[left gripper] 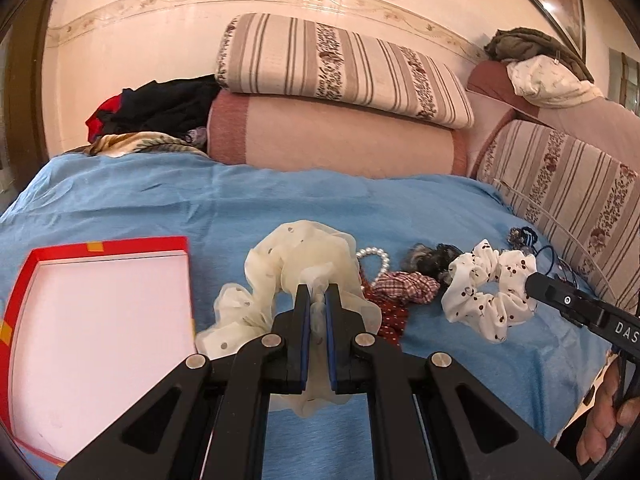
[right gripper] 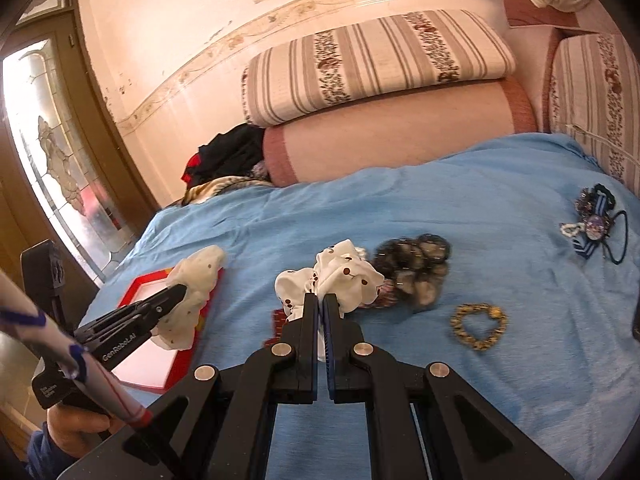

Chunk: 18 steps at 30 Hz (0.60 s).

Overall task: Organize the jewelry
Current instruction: 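Carry both scrunchies over the red-rimmed tray with both tools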

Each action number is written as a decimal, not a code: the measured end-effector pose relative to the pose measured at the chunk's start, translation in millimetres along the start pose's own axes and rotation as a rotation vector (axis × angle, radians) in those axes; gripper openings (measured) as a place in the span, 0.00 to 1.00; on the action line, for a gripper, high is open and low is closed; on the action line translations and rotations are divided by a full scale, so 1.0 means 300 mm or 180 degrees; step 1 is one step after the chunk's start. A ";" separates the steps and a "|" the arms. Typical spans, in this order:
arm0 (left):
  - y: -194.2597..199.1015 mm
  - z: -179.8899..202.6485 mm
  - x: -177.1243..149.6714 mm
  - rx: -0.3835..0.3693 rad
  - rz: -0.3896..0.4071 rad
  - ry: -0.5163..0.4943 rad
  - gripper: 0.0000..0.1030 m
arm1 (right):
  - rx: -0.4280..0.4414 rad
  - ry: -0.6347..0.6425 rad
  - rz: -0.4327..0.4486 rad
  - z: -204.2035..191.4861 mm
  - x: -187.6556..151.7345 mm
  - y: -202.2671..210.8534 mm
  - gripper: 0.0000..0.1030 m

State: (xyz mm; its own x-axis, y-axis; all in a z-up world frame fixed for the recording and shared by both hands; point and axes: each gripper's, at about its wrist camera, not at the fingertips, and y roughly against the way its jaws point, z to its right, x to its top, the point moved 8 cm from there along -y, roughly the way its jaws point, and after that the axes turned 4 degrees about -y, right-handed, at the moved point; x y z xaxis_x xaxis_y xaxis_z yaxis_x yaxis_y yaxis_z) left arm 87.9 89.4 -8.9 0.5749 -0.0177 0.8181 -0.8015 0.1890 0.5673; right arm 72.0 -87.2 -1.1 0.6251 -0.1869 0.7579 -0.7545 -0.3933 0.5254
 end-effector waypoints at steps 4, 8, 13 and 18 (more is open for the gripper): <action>0.026 -0.045 0.006 0.0084 0.0030 0.0049 0.06 | 0.0077 0.0041 -0.0048 -0.065 -0.002 -0.020 0.03; 0.053 -0.085 0.014 0.0185 0.0083 0.0065 0.06 | 0.0115 0.0163 -0.0072 -0.138 0.007 -0.039 0.03; 0.081 -0.140 0.024 0.0266 0.0138 0.0123 0.07 | 0.0159 0.0277 -0.0081 -0.214 0.019 -0.055 0.03; 0.105 -0.194 0.036 0.0328 0.0176 0.0240 0.07 | 0.0220 0.0405 -0.0100 -0.294 0.027 -0.072 0.03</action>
State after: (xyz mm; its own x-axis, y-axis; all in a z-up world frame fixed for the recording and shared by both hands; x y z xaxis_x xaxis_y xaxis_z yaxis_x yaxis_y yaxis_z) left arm 78.5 152.3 12.4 0.5370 0.0645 0.8411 -0.8427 0.0859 0.5314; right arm 75.6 -0.9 27.8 0.6146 -0.0597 0.7866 -0.7166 -0.4590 0.5251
